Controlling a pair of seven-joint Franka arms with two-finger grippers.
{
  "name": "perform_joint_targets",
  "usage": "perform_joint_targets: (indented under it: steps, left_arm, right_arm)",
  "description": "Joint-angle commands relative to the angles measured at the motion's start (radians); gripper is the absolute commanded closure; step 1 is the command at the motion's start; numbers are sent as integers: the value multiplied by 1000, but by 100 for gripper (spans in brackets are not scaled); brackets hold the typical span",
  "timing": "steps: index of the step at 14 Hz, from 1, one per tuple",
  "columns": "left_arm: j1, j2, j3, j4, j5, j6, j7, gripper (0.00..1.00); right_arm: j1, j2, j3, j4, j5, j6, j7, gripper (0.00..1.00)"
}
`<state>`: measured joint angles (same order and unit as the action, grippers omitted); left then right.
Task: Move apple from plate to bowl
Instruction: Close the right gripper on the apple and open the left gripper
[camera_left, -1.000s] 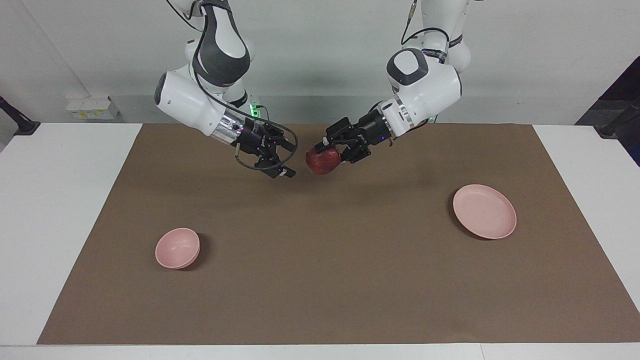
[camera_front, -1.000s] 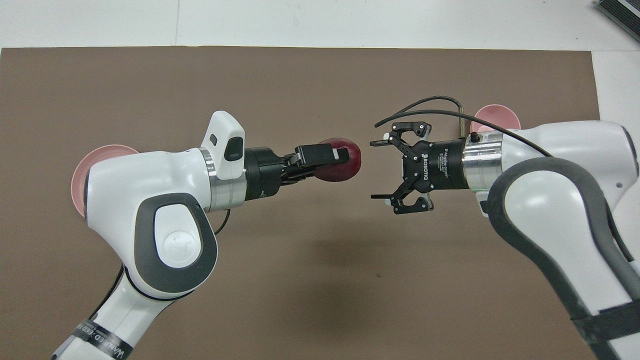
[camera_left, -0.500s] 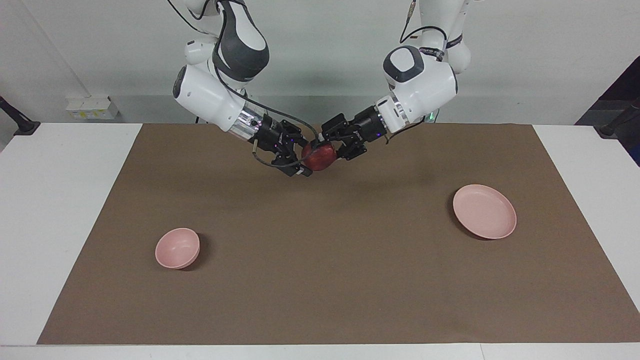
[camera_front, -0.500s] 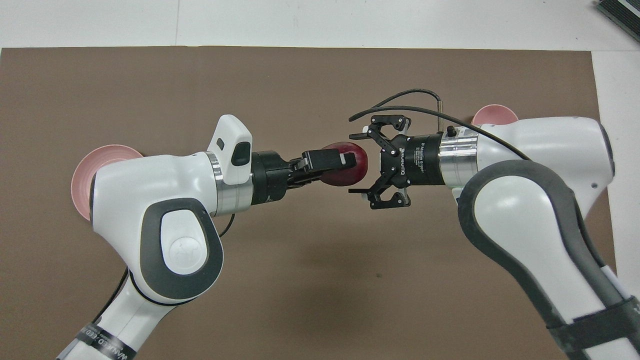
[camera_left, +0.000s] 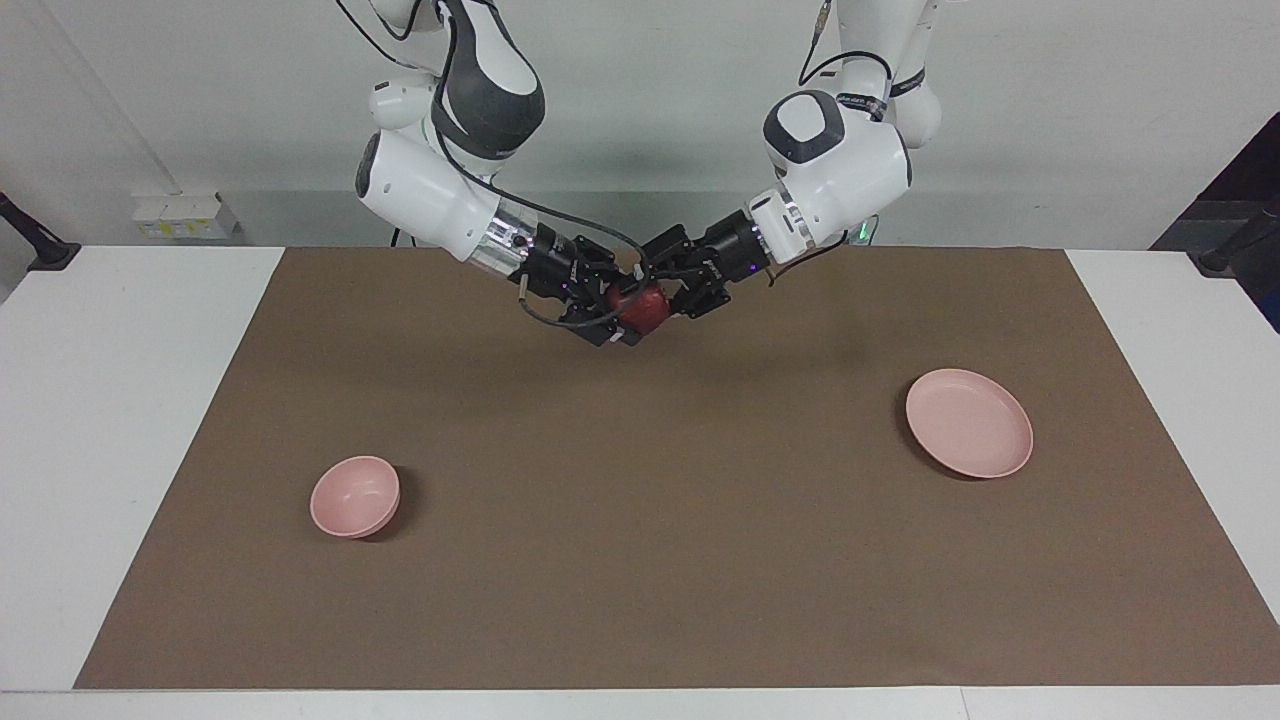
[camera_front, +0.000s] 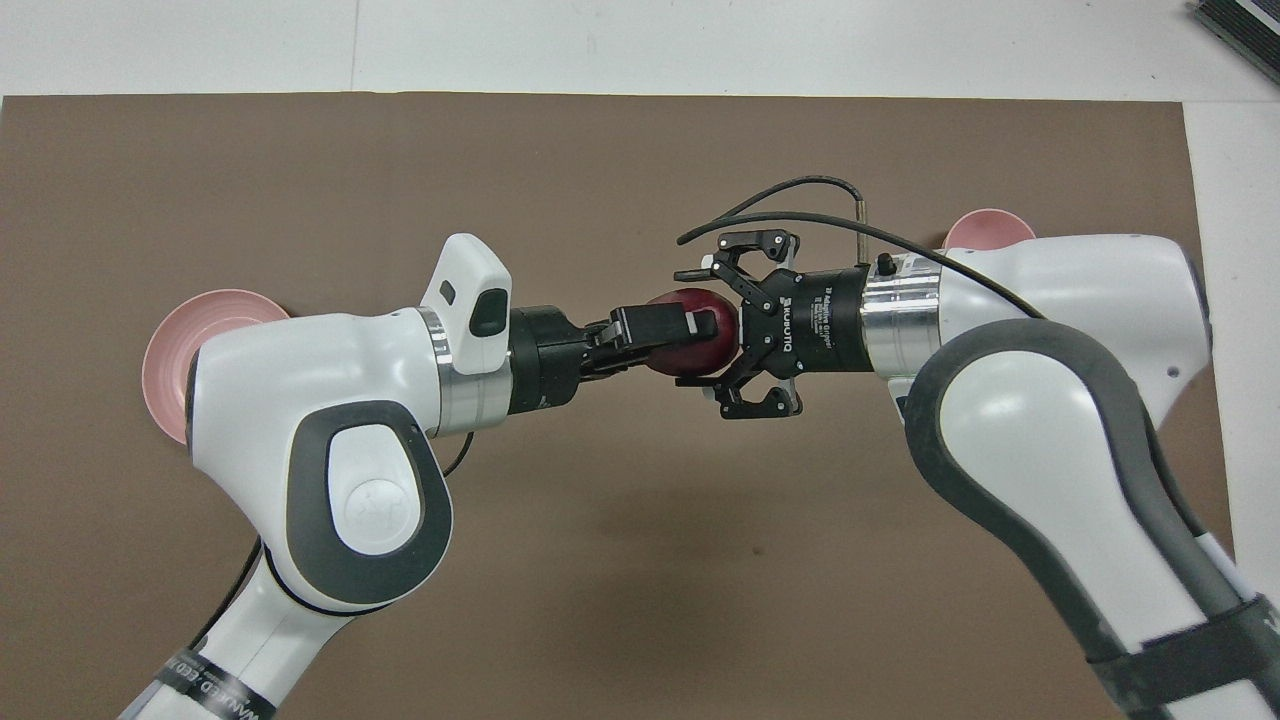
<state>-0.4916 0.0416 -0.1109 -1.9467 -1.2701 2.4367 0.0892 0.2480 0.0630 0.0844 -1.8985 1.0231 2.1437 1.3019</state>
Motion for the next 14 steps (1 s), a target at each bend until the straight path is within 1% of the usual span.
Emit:
perform_joint_targets:
  steps: [1, 5, 6, 7, 8, 9, 11, 12, 13, 14]
  left_arm:
    - [-27, -31, 10, -31, -22, 10, 6, 100]
    - [-22, -29, 10, -29, -22, 7, 3, 100]
    - [-22, -29, 10, -29, -22, 5, 3, 99]
    - [-22, -29, 11, -28, -20, 5, 3, 83]
    - [-22, -29, 11, -26, -18, 5, 3, 41]
    - [-22, -28, 11, -26, -17, 7, 4, 18]
    - [-24, -28, 11, -25, -15, 7, -3, 6]
    - [-24, -26, 11, -21, -12, 7, -19, 4]
    - [-21, -26, 11, -21, -11, 7, -23, 0]
    - [-18, -25, 13, -21, -9, 7, -22, 0]
  right_arm:
    - [-3, 8, 2, 10, 32, 7, -49, 100]
    - [-4, 8, 2, 12, 34, 5, -49, 100]
    - [-4, 8, 2, 12, 34, 4, -49, 100]
    - [-4, 8, 2, 12, 34, 4, -49, 100]
    - [-4, 8, 2, 12, 32, 5, -50, 100]
    - [-4, 8, 2, 12, 32, 4, -52, 100]
    - [-13, 8, 0, 10, 28, -1, -59, 100]
    - [-16, 8, 0, 10, 22, -7, -62, 100]
    - [-18, 8, 0, 10, 14, -7, -64, 100]
    - [-18, 8, -3, 10, 11, -5, -69, 100]
